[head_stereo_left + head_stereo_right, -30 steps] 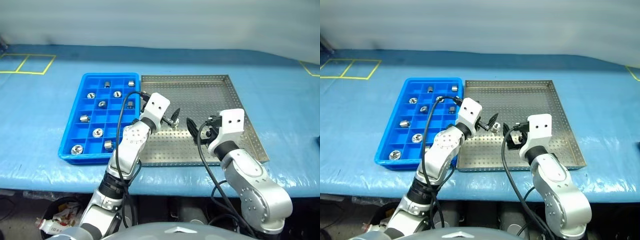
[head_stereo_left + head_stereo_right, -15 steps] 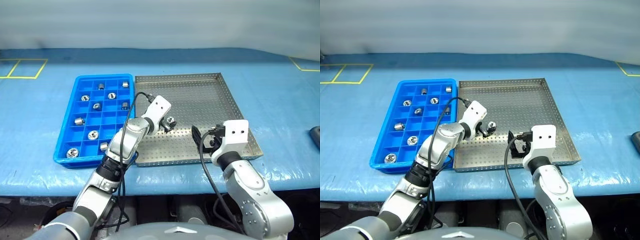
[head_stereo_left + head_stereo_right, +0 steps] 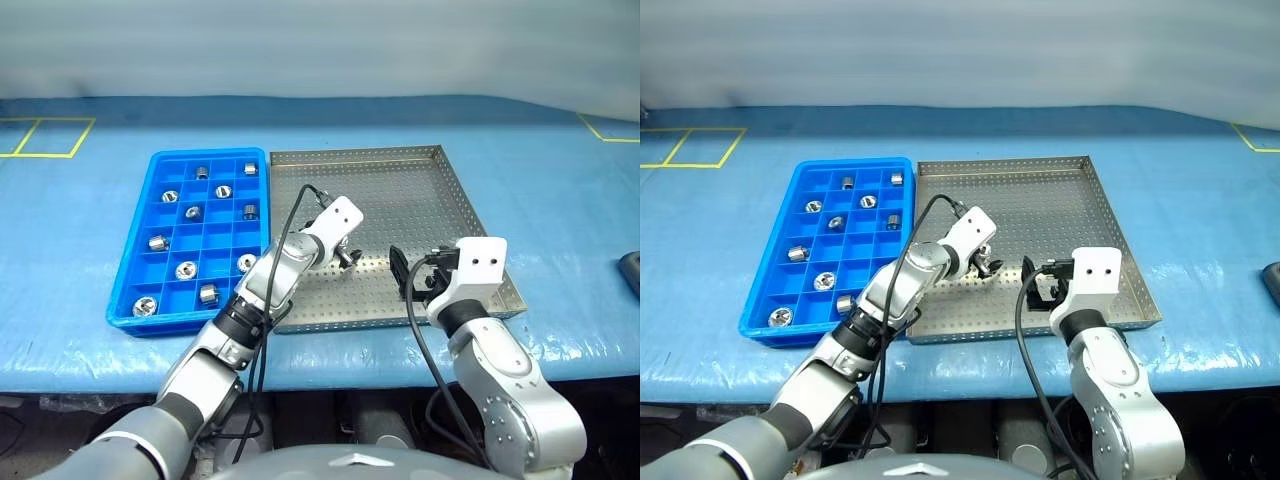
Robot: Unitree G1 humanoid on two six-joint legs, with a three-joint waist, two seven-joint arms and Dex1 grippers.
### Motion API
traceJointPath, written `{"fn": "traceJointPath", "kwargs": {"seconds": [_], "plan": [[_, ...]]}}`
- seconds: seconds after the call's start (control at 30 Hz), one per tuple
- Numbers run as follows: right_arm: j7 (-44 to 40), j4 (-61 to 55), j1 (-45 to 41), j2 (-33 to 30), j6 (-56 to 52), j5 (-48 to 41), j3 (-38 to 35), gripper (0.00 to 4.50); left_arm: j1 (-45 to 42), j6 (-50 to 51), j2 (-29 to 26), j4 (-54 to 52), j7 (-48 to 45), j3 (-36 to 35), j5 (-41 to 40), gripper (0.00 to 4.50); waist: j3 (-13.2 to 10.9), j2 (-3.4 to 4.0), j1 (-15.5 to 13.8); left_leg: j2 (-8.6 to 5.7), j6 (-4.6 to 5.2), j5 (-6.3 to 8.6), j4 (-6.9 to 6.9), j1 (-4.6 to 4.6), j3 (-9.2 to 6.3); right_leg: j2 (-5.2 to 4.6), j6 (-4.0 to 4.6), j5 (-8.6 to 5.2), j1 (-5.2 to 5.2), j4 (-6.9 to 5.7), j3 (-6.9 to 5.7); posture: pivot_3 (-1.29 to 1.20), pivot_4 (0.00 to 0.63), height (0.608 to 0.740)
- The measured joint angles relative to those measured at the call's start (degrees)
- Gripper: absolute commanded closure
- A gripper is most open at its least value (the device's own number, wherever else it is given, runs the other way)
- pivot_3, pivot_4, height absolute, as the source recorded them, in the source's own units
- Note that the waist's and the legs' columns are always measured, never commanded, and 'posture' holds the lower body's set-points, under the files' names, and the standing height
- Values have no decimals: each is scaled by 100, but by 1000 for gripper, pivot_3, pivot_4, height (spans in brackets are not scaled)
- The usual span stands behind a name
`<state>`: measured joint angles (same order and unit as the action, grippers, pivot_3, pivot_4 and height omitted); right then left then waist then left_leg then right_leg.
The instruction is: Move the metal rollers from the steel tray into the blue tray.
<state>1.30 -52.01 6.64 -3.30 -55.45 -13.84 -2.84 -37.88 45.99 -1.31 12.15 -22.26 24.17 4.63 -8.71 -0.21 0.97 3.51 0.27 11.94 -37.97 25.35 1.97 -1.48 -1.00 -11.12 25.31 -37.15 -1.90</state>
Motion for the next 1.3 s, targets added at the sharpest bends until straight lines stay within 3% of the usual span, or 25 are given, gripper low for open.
{"fn": "traceJointPath", "kwargs": {"seconds": [0.13, 0.17, 0.23, 0.47, 0.73, 1.07, 1.3], "plan": [[3, 60, -76, 24, 3, -1, -25, 31, -99, 110, 165, 234, 102, 16, 7, 0, 0, 0, -13, 0, 0, 0, 1, 0, 1, 0, -1, 1, 1, 0, 1, -18, 150, 740], [2, 72, -77, 24, 3, 0, -31, 3, -121, 136, 175, 280, 103, 15, 7, 182, 0, 0, -13, 0, 0, 0, 1, 0, 0, 1, -1, 1, 1, 0, 0, -18, 150, 740], [3, 97, -85, 24, 3, 0, -43, 0, -137, 204, 194, 354, 121, 12, 7, 585, 0, -1, -13, 0, 0, 0, 1, 0, 0, 1, -1, 1, 2, 0, 1, -17, 150, 740], [3, 142, -120, 33, 3, -3, -43, 0, -146, 350, 290, 359, 237, -4, 3, 2816, 0, -1, -23, 0, 1, 0, 0, 0, 2, 0, -2, 2, 1, 0, 3, -8, 150, 740], [-5, 311, -221, 78, 2, -14, -34, 0, -82, 556, 285, 12, 228, -171, -122, 2811, 0, -1, -28, 0, 2, -1, 1, 2, 2, 0, -4, 3, 5, -1, 5, 16, 150, 740], [-185, 368, -475, -52, 10, -104, 92, 0, 247, 777, 323, -1725, 918, -1652, -483, 2811, 0, -2, -38, 0, 2, -2, 0, -2, 2, 2, -11, 8, 2, -2, 11, 69, 150, 740], [-319, 467, -612, -131, 10, -129, 261, 0, 591, 989, 67, -2169, 1761, -2160, -204, 2811, -1, -5, -128, -2, 3, -2, 1, -10, 3, 1, -15, 10, -9, -2, 11, 114, 150, 740]]}}
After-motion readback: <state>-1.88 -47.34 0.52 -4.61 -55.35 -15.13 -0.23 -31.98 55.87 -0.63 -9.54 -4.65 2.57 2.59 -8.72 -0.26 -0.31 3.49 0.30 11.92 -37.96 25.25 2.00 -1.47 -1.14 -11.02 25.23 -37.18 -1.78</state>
